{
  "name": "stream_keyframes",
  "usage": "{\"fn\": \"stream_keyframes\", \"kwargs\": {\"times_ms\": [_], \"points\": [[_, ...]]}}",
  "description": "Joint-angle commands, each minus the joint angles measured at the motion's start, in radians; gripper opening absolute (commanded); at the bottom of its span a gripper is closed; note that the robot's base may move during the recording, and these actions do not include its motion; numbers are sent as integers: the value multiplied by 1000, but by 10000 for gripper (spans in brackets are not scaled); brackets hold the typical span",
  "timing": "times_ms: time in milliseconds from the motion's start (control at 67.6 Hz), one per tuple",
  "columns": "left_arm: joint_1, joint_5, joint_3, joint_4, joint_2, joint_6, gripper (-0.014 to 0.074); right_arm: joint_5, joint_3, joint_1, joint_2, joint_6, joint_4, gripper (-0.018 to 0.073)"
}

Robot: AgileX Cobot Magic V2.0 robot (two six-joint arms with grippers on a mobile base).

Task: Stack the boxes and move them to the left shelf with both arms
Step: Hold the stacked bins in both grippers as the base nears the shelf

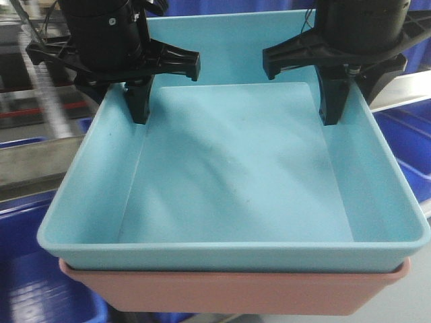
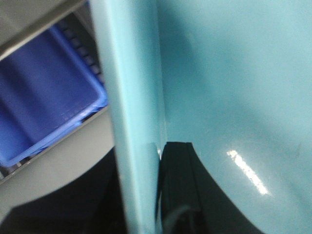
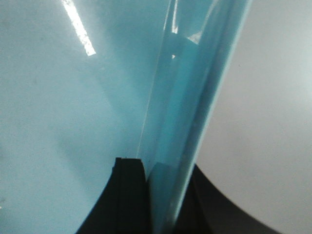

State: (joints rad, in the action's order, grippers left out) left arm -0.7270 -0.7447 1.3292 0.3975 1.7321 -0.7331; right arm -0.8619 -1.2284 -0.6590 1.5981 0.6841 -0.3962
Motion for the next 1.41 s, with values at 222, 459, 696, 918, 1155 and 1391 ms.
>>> {"fn": "stream_keyframes", "kwargs": {"times_ms": [222, 459, 696, 918, 1155, 1391], "points": [[-42, 197, 56, -45, -55, 8, -3, 209, -49, -33, -46, -23, 44, 56], [-42, 197, 56, -45, -55, 8, -3, 209, -49, -33, -46, -23, 44, 56], [-42, 197, 56, -45, -55, 8, -3, 209, -49, -33, -46, -23, 44, 56], [-42, 197, 56, -45, -55, 8, -3, 209, -49, -33, -46, -23, 44, 56], [-42, 197, 56, -45, -55, 8, -3, 209, -49, -33, -46, -23, 44, 56], [-42, 197, 56, -45, -55, 8, -3, 209, -49, -33, -46, -23, 44, 56]]}}
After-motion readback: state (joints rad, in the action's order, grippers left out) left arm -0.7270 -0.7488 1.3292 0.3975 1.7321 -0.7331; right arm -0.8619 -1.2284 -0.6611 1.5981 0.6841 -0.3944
